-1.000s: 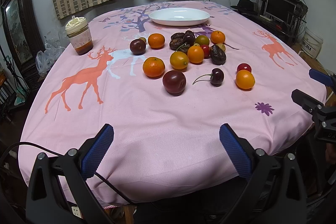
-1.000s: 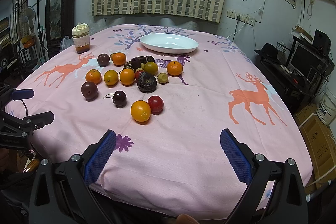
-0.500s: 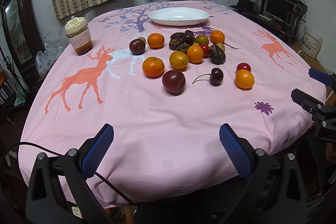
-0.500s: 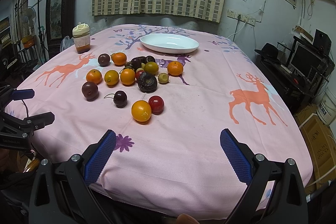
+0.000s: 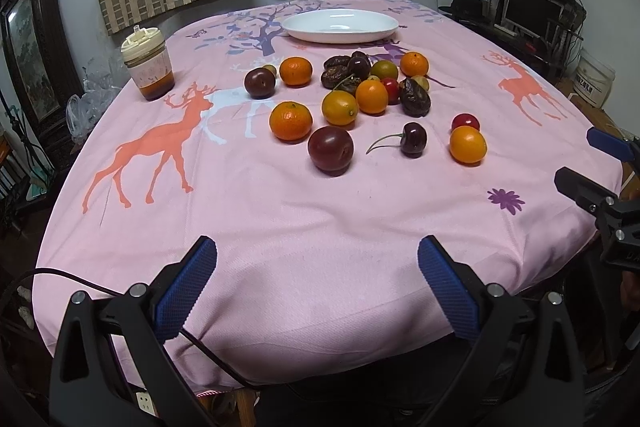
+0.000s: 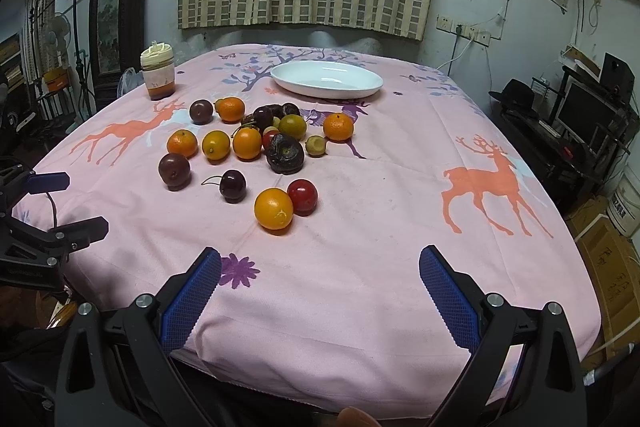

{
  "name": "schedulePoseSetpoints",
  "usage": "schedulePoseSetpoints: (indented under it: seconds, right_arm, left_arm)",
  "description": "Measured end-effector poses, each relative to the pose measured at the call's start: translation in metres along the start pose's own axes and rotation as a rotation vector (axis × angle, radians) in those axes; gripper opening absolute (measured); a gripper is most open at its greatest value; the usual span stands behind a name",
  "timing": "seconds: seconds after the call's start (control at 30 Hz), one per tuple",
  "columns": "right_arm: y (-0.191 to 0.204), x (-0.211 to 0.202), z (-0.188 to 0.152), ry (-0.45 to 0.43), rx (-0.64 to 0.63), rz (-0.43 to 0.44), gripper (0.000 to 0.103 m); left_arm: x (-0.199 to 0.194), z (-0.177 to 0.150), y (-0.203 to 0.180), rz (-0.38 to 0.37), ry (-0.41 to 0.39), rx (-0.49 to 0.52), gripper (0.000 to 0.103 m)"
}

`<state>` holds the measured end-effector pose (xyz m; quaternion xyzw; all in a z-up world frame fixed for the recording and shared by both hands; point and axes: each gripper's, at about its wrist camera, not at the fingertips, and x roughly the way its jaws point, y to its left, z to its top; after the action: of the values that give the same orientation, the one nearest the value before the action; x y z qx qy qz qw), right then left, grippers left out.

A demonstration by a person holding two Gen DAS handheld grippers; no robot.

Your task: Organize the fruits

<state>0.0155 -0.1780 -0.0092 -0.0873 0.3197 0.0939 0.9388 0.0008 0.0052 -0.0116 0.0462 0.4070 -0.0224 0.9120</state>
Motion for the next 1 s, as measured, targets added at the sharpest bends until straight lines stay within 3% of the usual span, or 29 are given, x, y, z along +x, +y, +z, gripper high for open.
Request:
schedulePoseSetpoints:
  seconds: [0.23,0.4,0.53,0.9,1.0]
  right_arm:
    - [0.002,0.01,-0.002,0.022,0.012,0.018,0.099]
    - [-0.001,0.033,-0.004,0.056,0.055,0.076,0.099]
    - [-0.001,0.059,-0.002,0.095,0.101,0.159,0.074]
    - [0.009,0.104,0.018,0.164,0.092,0.19,0.048]
    - [0.01,0.107,0.021,0.168,0.094,0.226,0.033]
  left_arm:
    - [0.007,-0.001,0.008,-0.008,-0.002,0.004,0.099]
    - [0.011,-0.001,0.033,-0.066,-0.046,-0.033,0.099]
    - [0.014,0.001,0.045,-0.073,-0.075,-0.029,0.099]
    - [0.037,0.025,0.045,-0.139,-0.074,0.025,0.098]
    - [0.047,0.037,0.037,-0.171,-0.062,0.055,0.096]
